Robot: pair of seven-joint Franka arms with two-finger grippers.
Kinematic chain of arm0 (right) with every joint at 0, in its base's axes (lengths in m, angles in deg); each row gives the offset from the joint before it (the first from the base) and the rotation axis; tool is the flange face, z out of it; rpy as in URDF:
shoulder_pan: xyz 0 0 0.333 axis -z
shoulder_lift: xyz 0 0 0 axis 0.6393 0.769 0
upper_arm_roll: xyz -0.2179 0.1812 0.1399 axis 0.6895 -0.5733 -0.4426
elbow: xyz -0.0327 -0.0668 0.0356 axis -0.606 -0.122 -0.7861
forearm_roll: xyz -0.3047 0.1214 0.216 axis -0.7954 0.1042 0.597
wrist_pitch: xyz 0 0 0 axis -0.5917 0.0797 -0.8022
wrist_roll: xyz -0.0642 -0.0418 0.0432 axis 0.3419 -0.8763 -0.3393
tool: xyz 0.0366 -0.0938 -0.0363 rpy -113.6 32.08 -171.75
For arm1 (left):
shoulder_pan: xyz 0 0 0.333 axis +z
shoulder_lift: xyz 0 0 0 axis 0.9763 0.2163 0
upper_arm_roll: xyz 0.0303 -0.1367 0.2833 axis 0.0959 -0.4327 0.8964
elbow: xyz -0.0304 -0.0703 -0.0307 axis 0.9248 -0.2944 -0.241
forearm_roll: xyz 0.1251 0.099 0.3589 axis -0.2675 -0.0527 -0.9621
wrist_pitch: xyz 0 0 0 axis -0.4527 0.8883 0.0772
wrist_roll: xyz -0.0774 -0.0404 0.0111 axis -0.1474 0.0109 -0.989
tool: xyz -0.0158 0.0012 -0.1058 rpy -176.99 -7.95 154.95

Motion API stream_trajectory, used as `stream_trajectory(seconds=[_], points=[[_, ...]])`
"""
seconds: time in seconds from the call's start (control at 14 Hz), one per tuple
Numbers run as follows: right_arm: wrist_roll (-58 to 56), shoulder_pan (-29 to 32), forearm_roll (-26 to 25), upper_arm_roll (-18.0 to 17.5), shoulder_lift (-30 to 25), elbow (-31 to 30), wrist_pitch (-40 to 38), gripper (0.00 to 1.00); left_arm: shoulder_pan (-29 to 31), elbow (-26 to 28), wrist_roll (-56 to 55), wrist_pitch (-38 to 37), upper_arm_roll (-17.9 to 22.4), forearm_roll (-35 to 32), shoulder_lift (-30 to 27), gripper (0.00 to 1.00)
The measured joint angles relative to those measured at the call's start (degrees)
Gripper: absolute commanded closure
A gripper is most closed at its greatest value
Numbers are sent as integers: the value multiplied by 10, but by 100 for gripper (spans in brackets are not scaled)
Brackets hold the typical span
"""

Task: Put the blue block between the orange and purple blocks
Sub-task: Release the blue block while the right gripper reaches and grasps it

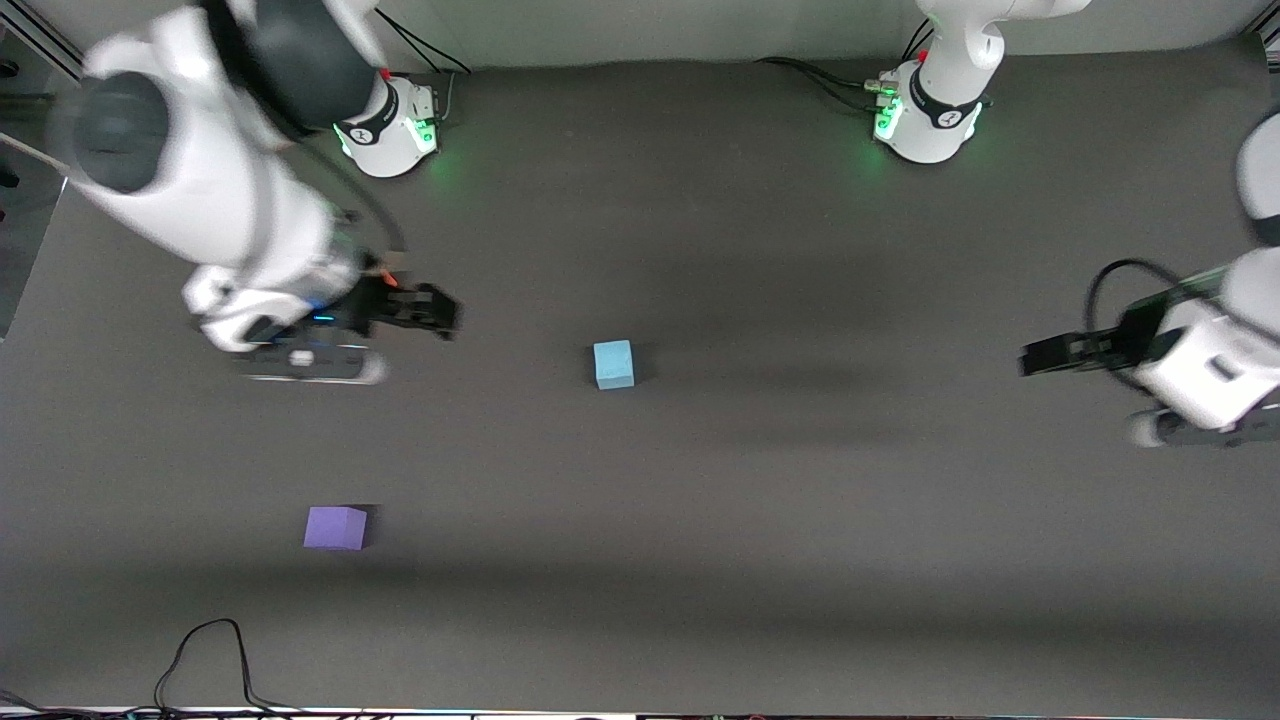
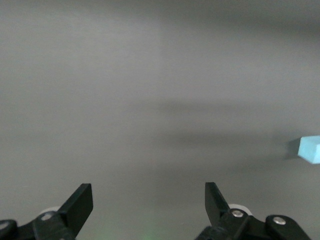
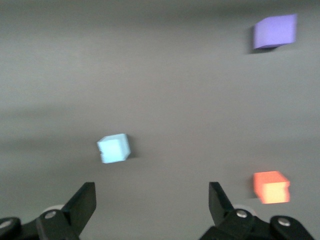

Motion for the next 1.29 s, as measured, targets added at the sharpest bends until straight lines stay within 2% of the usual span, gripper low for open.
stream_trajectory(seconds=[0.29,0.5,1.0,1.14,1.29], points=[[126,-6,1,-87,100,92,14,0,45,36,57,-2,0,-19,-58,0],[146,-24,-8,-100,124,83,23,1,45,64,59,-1,-5,-33,-90,0],[132,-40,-18,-102,123,-169,281,1,15,139,57,38,-9,-59,-147,0],[127,-43,-23,-102,131,-226,346,1,-12,149,57,38,19,-59,-159,0],[127,-51,-24,-103,146,-255,387,1,-29,151,58,38,38,-59,-162,0]])
